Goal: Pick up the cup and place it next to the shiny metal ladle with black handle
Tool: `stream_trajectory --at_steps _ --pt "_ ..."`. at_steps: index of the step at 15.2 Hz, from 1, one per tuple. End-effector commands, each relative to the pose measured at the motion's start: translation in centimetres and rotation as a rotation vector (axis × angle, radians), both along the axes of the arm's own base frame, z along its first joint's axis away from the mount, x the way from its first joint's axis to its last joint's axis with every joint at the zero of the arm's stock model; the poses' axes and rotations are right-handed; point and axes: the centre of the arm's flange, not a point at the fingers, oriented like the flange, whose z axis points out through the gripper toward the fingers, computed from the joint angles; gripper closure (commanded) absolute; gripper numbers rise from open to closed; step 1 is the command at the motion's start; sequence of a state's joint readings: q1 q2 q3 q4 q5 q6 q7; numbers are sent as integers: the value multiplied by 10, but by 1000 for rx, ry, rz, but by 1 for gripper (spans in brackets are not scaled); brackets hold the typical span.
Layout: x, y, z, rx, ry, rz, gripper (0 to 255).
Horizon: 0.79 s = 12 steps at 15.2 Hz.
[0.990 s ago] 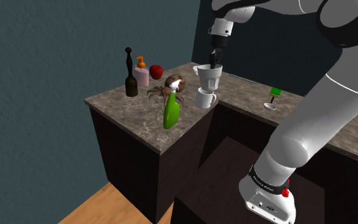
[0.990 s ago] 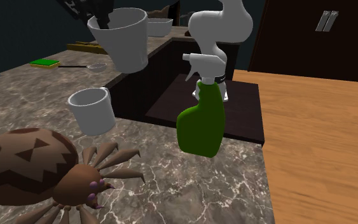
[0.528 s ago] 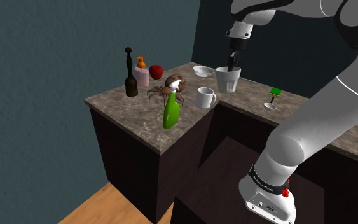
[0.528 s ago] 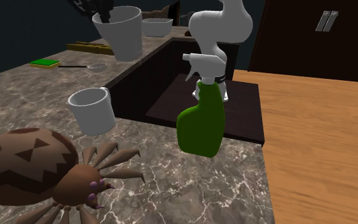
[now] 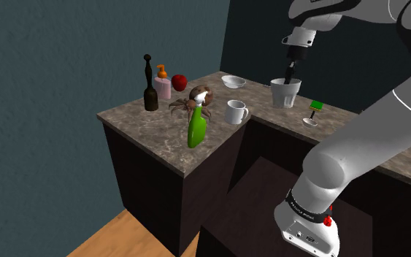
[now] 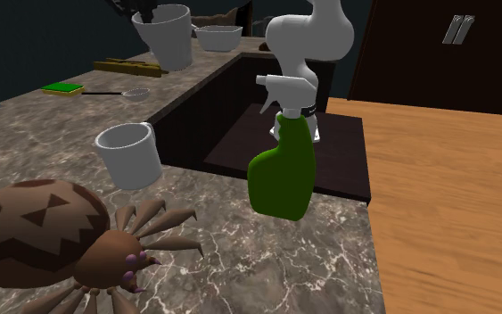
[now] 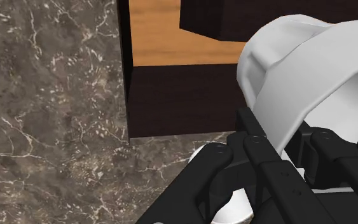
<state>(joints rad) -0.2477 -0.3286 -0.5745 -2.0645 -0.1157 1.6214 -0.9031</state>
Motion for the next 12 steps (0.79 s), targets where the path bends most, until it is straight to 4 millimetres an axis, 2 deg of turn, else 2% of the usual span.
stream_trajectory --at_steps 1,12 --pt "-23 -13 -1 0 0 2 255" --pt "-139 -100 0 0 0 2 255"
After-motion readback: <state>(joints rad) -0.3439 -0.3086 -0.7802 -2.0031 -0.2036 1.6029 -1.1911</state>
